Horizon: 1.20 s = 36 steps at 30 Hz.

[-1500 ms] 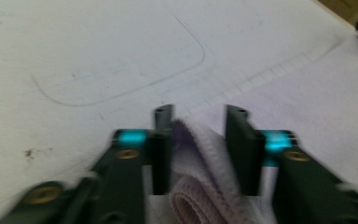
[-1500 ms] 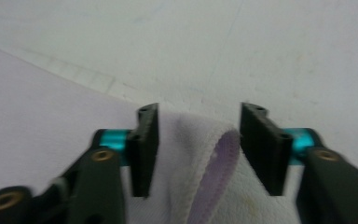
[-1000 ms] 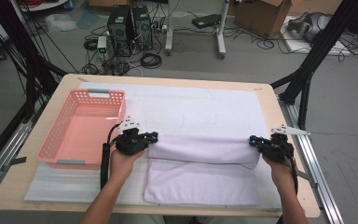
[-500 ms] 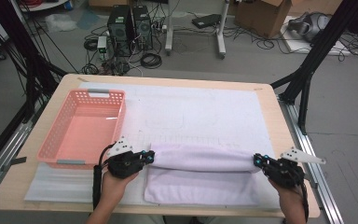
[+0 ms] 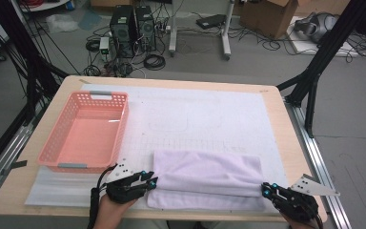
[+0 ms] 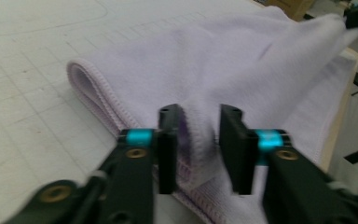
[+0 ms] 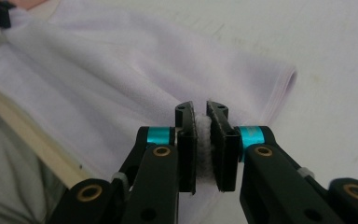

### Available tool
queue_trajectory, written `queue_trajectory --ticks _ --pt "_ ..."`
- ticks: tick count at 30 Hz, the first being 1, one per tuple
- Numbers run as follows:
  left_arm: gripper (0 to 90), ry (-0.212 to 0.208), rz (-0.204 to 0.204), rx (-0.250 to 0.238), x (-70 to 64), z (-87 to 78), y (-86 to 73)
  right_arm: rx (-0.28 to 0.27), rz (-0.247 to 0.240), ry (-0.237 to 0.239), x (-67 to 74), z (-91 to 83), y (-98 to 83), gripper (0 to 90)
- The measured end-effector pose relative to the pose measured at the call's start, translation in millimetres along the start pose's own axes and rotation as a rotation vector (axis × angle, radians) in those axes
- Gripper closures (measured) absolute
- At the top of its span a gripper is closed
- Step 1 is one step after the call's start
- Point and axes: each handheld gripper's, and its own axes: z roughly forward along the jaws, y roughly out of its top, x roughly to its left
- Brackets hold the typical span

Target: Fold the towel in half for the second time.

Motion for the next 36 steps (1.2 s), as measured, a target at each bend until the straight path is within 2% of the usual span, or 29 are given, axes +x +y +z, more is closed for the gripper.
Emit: queue_trajectory --ticks 1,3,6,10,12,15,19,21,23,26,29,32,36 --pt "48.3 0.017 -0.020 -0.016 3.5 -1.3 3.6 -0.007 0.033 -0.004 -1.7 -0.7 0.1 62.8" --pt "46.6 0.038 -0.044 -0.038 9.0 -1.2 9.7 -0.049 0.084 -0.042 -6.7 -2.8 5.0 57.3" --pt "43.4 0.054 -0.067 -0.043 18.1 4.9 19.5 -0.078 0.108 -0.089 -16.4 -1.3 16.4 55.7" --pt "42.6 0.029 -0.113 -0.069 28.3 10.7 34.7 -0.143 0.166 -0.065 -31.3 2.3 34.2 55.7" --pt "42.4 0.041 -0.104 -0.069 31.3 13.3 40.8 -0.155 0.159 -0.097 -35.4 1.1 41.1 55.7" --pt "40.8 0.050 -0.101 -0.033 36.2 23.3 44.5 -0.101 0.138 -0.134 -42.5 12.5 44.6 54.5" --pt "39.5 0.082 -0.106 0.028 42.9 40.4 42.7 -0.026 0.127 -0.138 -52.5 43.2 39.6 49.2" --pt "38.3 0.098 -0.112 0.053 47.1 47.1 41.6 0.006 0.125 -0.126 -55.7 56.5 37.3 47.6" --pt "37.3 0.132 -0.112 0.079 50.8 54.2 40.7 0.044 0.107 -0.117 -57.5 69.5 36.4 45.7" --pt "36.2 0.143 -0.134 0.116 55.6 61.7 39.5 0.087 0.084 -0.124 -62.6 85.4 38.5 43.4" --pt "36.9 0.137 -0.155 0.141 59.9 66.7 36.8 0.124 0.066 -0.118 -65.1 94.3 40.4 48.0" --pt "39.8 0.137 -0.141 0.142 60.0 67.9 36.1 0.127 0.074 -0.097 -65.6 95.4 40.4 56.0" --pt "43.2 0.137 -0.110 0.149 58.1 68.6 35.4 0.119 0.073 -0.084 -66.2 94.6 38.2 58.1"
